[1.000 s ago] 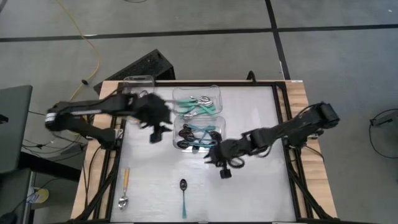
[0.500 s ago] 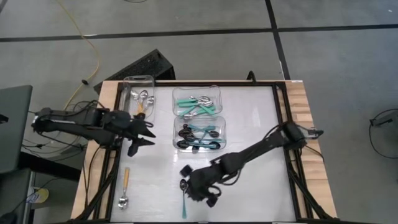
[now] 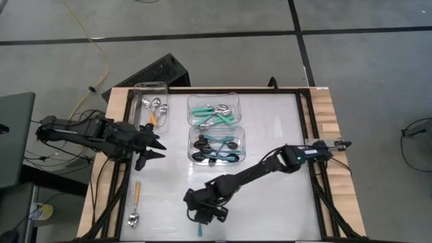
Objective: Sort silverware by color (type)
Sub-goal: Put the blue spoon into the bottom transparent bin
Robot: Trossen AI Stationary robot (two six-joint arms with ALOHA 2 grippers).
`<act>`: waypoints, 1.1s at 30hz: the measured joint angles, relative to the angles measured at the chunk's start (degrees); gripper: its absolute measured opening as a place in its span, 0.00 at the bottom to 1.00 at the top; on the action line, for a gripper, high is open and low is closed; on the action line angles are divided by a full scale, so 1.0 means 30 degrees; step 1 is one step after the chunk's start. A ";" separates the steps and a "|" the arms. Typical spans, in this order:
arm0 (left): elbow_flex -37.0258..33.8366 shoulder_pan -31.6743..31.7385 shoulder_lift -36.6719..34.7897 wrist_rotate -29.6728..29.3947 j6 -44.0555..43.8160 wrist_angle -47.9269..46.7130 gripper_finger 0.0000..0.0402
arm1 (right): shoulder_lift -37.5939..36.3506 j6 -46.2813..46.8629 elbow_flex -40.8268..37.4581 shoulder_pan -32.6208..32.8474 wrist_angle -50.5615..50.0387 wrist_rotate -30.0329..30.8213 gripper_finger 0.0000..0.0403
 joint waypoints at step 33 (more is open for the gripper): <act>0.0000 0.0007 0.0000 -0.0748 -0.1444 -0.0019 0.34 | 0.1754 -0.6591 0.1198 -0.0379 -0.0237 0.0024 0.27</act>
